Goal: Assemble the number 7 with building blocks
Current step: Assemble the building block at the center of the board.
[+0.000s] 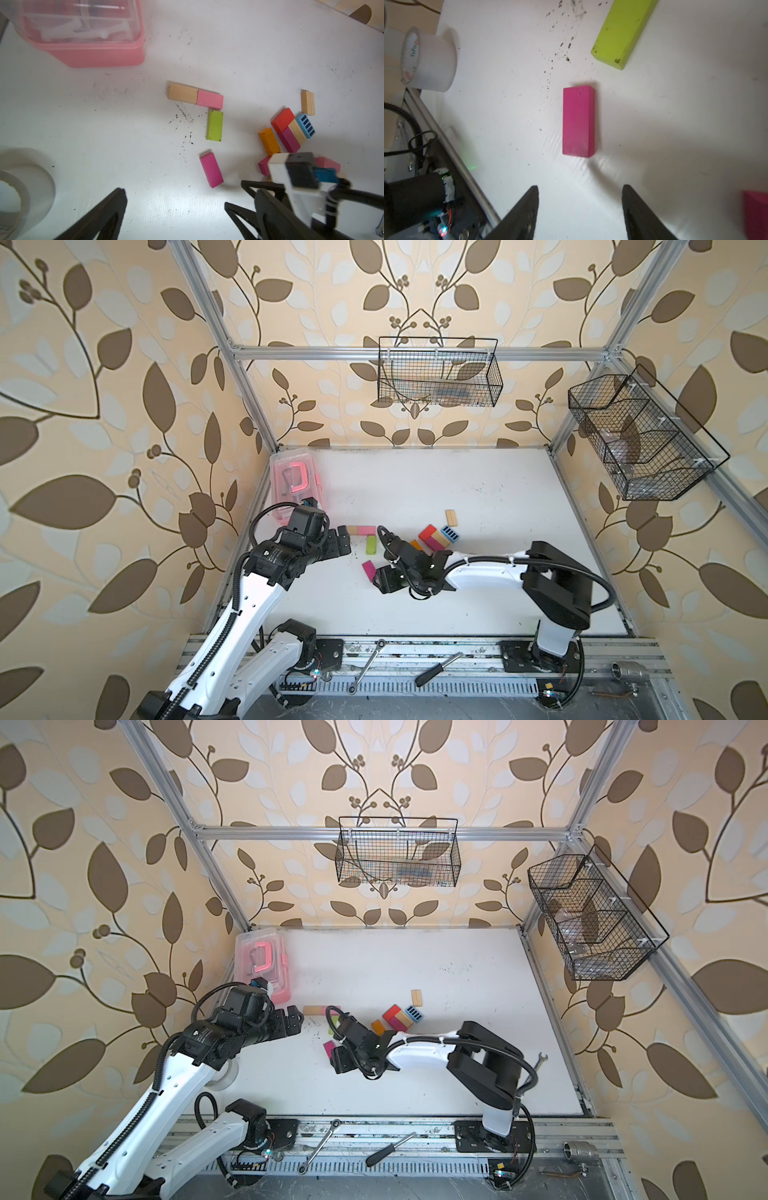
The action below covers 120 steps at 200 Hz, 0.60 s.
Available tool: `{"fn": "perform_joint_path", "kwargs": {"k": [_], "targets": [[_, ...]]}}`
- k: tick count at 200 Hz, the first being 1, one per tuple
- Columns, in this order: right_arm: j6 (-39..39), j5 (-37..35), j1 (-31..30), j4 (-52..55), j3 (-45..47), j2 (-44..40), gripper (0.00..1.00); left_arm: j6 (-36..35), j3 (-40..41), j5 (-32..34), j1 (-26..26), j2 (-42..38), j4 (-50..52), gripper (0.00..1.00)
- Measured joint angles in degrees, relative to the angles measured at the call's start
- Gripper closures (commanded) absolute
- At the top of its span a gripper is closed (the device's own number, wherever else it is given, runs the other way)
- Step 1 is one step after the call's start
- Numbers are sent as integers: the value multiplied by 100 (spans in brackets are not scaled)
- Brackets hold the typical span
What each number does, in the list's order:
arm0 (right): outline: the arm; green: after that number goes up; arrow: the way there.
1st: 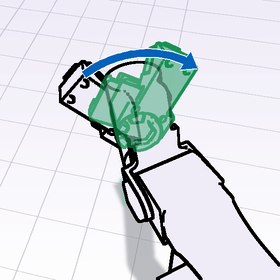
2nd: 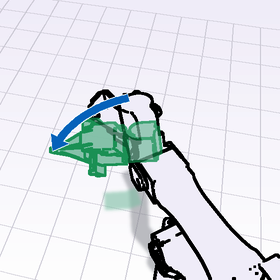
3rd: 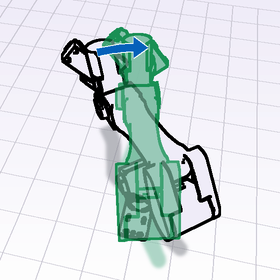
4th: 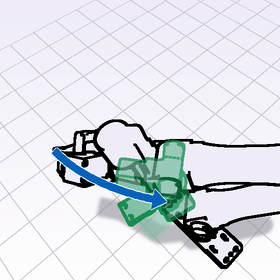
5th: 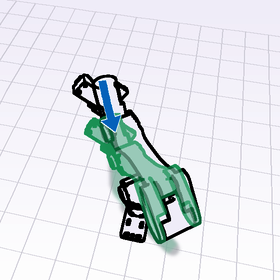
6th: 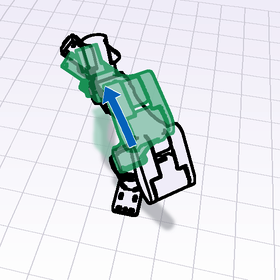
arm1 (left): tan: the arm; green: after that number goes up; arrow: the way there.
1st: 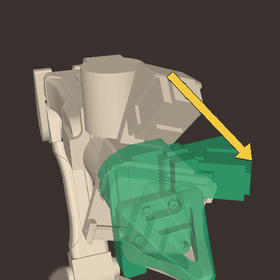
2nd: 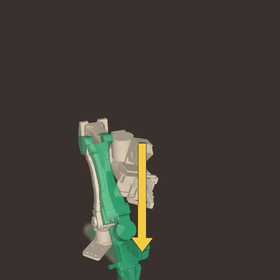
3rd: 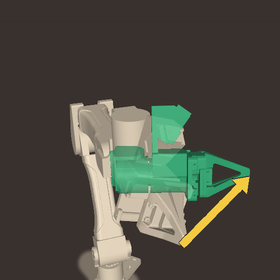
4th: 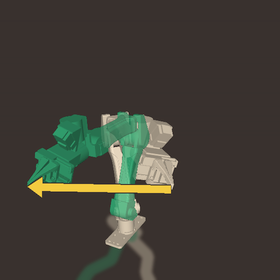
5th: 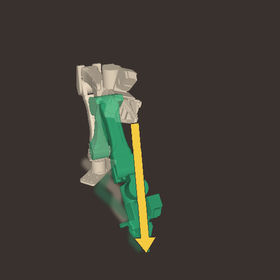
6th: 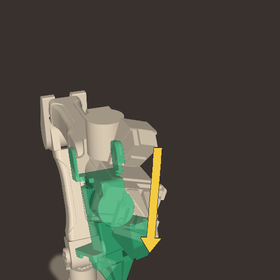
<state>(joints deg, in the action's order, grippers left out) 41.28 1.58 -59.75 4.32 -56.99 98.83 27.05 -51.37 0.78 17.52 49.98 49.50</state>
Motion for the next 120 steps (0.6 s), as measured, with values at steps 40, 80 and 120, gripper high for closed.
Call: {"fn": "perform_joint_path", "kwargs": {"k": [40,80,120], "targets": [[-595,162,1025,111,551,-1600,21,647,664,-485,269,538,-468,1],[-1460,640,2041,363,835,-2465,17,1366,905,-472,1034,1303,-929,7],[-2100,1117,2341,540,846,-2765,16,2026,960,-111,1486,2076,-1355,18]]}}
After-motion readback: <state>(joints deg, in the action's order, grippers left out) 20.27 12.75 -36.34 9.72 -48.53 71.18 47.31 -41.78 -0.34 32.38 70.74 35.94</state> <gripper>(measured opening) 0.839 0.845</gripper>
